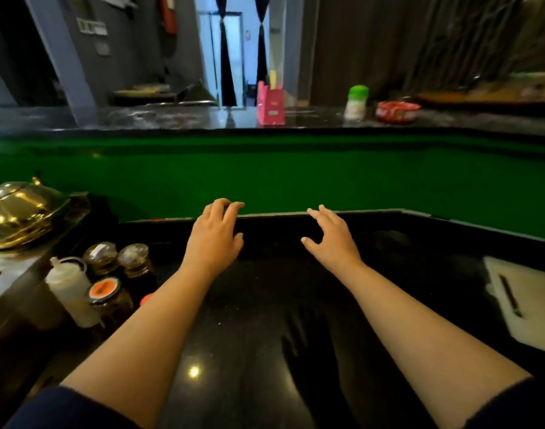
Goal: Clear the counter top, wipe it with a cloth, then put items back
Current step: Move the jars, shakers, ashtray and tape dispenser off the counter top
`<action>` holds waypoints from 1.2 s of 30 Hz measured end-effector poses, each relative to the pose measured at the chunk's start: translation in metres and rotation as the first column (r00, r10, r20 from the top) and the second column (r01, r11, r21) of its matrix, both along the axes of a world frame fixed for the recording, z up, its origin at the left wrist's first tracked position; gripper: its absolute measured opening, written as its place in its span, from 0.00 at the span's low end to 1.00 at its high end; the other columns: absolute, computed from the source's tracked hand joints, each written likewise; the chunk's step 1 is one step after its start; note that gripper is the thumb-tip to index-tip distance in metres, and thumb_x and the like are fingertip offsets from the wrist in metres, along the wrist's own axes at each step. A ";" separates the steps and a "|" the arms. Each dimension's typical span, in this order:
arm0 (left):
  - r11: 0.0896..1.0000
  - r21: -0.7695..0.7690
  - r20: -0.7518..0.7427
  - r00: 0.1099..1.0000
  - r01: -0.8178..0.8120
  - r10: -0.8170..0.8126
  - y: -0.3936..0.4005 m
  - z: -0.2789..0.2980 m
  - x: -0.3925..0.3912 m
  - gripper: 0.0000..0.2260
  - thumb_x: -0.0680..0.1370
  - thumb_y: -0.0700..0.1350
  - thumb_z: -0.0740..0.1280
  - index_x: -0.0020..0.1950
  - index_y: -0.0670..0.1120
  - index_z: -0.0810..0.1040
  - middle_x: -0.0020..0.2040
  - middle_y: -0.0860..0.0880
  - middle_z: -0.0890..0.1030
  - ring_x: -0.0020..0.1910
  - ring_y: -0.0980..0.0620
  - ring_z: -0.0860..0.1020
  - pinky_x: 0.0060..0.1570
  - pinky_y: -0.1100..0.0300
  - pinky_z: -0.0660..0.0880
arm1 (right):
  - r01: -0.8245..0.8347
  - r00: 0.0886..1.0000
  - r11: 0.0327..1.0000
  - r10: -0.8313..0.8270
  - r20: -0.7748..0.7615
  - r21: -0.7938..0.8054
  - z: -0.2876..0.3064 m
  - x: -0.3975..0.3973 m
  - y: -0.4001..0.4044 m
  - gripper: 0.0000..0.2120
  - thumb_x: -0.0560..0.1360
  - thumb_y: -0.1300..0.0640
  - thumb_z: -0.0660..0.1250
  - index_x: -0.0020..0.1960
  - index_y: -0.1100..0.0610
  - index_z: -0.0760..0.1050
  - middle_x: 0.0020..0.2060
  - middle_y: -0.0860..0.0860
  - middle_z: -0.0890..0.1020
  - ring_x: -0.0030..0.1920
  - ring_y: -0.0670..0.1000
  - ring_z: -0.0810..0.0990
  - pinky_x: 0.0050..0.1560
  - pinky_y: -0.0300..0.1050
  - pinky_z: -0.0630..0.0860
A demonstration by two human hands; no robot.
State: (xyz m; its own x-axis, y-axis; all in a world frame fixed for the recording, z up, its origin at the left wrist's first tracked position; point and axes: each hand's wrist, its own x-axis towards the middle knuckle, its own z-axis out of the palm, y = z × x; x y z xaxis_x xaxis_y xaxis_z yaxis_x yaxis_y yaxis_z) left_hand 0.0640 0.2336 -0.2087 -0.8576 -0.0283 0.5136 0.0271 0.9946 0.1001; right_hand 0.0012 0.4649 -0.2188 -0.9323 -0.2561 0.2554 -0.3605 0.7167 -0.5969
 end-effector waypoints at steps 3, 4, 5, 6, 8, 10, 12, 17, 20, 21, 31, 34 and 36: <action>0.994 0.013 -0.037 0.994 0.105 -0.105 0.034 0.025 -0.032 0.28 0.74 0.47 0.67 0.73 0.48 0.64 0.66 0.44 0.69 0.66 0.44 0.68 0.62 0.51 0.70 | 0.084 0.995 0.996 -0.085 -0.051 -0.007 0.026 -0.016 0.038 0.30 0.76 0.52 0.68 0.75 0.47 0.62 0.77 0.47 0.58 0.77 0.50 0.53 0.73 0.52 0.58; 0.991 0.019 -0.041 0.990 0.133 -0.132 0.045 0.033 -0.043 0.28 0.74 0.47 0.67 0.73 0.48 0.64 0.66 0.44 0.68 0.65 0.44 0.68 0.61 0.52 0.70 | 0.107 0.992 0.994 -0.108 -0.064 -0.020 0.035 -0.023 0.050 0.29 0.76 0.52 0.68 0.75 0.47 0.62 0.76 0.48 0.58 0.77 0.50 0.53 0.73 0.51 0.59; 0.987 0.025 -0.042 0.987 0.158 -0.157 0.056 0.041 -0.055 0.29 0.74 0.47 0.68 0.73 0.49 0.63 0.66 0.45 0.68 0.65 0.44 0.68 0.61 0.52 0.70 | 0.127 0.988 0.991 -0.130 -0.079 -0.033 0.043 -0.030 0.061 0.29 0.76 0.53 0.68 0.75 0.48 0.63 0.76 0.48 0.59 0.77 0.50 0.54 0.72 0.51 0.59; 0.983 0.030 -0.047 0.983 0.181 -0.179 0.067 0.048 -0.067 0.29 0.74 0.48 0.68 0.73 0.49 0.63 0.66 0.45 0.68 0.65 0.44 0.68 0.61 0.52 0.71 | 0.146 0.984 0.989 -0.149 -0.098 -0.039 0.050 -0.038 0.072 0.29 0.76 0.53 0.68 0.74 0.48 0.63 0.76 0.49 0.59 0.76 0.51 0.54 0.72 0.51 0.59; 0.975 0.034 -0.056 0.975 0.218 -0.216 0.087 0.063 -0.093 0.29 0.74 0.48 0.68 0.73 0.49 0.62 0.66 0.45 0.68 0.64 0.44 0.68 0.60 0.51 0.72 | 0.179 0.975 0.983 -0.182 -0.128 -0.034 0.064 -0.058 0.091 0.29 0.76 0.52 0.69 0.74 0.48 0.64 0.76 0.49 0.60 0.76 0.51 0.55 0.73 0.51 0.59; 0.971 0.034 -0.057 0.970 0.238 -0.236 0.105 0.078 -0.123 0.29 0.75 0.48 0.68 0.73 0.49 0.62 0.66 0.45 0.68 0.64 0.44 0.69 0.58 0.51 0.74 | 0.203 0.969 0.979 -0.206 -0.138 -0.031 0.079 -0.082 0.109 0.29 0.75 0.52 0.69 0.74 0.47 0.64 0.76 0.50 0.60 0.76 0.52 0.55 0.73 0.52 0.60; 0.968 0.040 -0.060 0.968 0.247 -0.245 0.122 0.093 -0.154 0.29 0.75 0.48 0.68 0.73 0.50 0.62 0.65 0.45 0.68 0.64 0.43 0.68 0.57 0.50 0.75 | 0.221 0.963 0.975 -0.222 -0.154 -0.024 0.094 -0.110 0.124 0.29 0.75 0.51 0.69 0.74 0.47 0.64 0.76 0.50 0.60 0.76 0.52 0.55 0.73 0.52 0.60; 0.969 0.061 -0.079 0.969 0.238 -0.233 0.155 0.118 -0.228 0.28 0.75 0.49 0.67 0.73 0.50 0.62 0.65 0.45 0.67 0.64 0.44 0.68 0.55 0.50 0.75 | 0.236 0.949 0.971 -0.236 -0.210 -0.024 0.123 -0.186 0.150 0.28 0.75 0.50 0.69 0.73 0.47 0.64 0.76 0.52 0.60 0.76 0.54 0.54 0.73 0.53 0.61; 0.974 0.074 -0.107 0.973 0.214 -0.205 0.172 0.129 -0.273 0.27 0.75 0.49 0.68 0.72 0.52 0.62 0.64 0.45 0.66 0.63 0.43 0.69 0.53 0.48 0.75 | 0.250 0.941 0.968 -0.243 -0.235 -0.002 0.136 -0.237 0.157 0.29 0.74 0.47 0.69 0.73 0.47 0.65 0.75 0.55 0.60 0.75 0.56 0.55 0.72 0.52 0.61; 0.976 0.080 -0.116 0.974 0.204 -0.194 0.176 0.133 -0.286 0.28 0.75 0.49 0.68 0.72 0.52 0.62 0.64 0.45 0.65 0.63 0.42 0.70 0.52 0.48 0.75 | 0.256 0.939 0.967 -0.249 -0.238 -0.001 0.140 -0.252 0.158 0.30 0.73 0.44 0.69 0.73 0.47 0.65 0.74 0.56 0.60 0.74 0.57 0.57 0.71 0.52 0.61; 0.935 0.313 -0.097 0.985 0.168 -0.144 0.205 0.148 -0.370 0.32 0.75 0.50 0.68 0.74 0.57 0.54 0.69 0.43 0.60 0.44 0.44 0.78 0.41 0.55 0.72 | 0.319 0.944 0.947 -0.315 -0.095 0.034 0.158 -0.351 0.157 0.42 0.63 0.34 0.74 0.72 0.45 0.63 0.70 0.58 0.60 0.70 0.62 0.63 0.68 0.56 0.66; 0.902 0.384 -0.111 0.980 0.195 -0.165 0.208 0.144 -0.377 0.27 0.76 0.47 0.68 0.71 0.54 0.59 0.63 0.42 0.69 0.49 0.44 0.77 0.45 0.56 0.72 | 0.359 0.932 0.933 -0.357 -0.062 0.024 0.157 -0.360 0.157 0.42 0.63 0.34 0.74 0.71 0.47 0.63 0.68 0.58 0.64 0.68 0.62 0.66 0.66 0.55 0.68; 0.889 0.405 -0.137 0.975 0.214 -0.172 0.208 0.146 -0.373 0.26 0.76 0.46 0.68 0.70 0.53 0.60 0.62 0.42 0.71 0.48 0.46 0.76 0.45 0.56 0.72 | 0.366 0.929 0.931 -0.366 -0.054 -0.003 0.158 -0.361 0.157 0.42 0.63 0.36 0.75 0.71 0.48 0.63 0.68 0.58 0.65 0.67 0.61 0.66 0.65 0.55 0.69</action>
State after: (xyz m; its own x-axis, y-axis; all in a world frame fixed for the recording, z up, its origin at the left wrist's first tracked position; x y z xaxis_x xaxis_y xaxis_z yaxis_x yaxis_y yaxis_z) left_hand -0.3088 0.4414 -0.0632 -0.8156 -0.0958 0.5706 0.2442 0.8370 0.4896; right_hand -0.3603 0.6221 -0.0612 -0.9470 0.0983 0.3058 -0.1029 0.8091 -0.5786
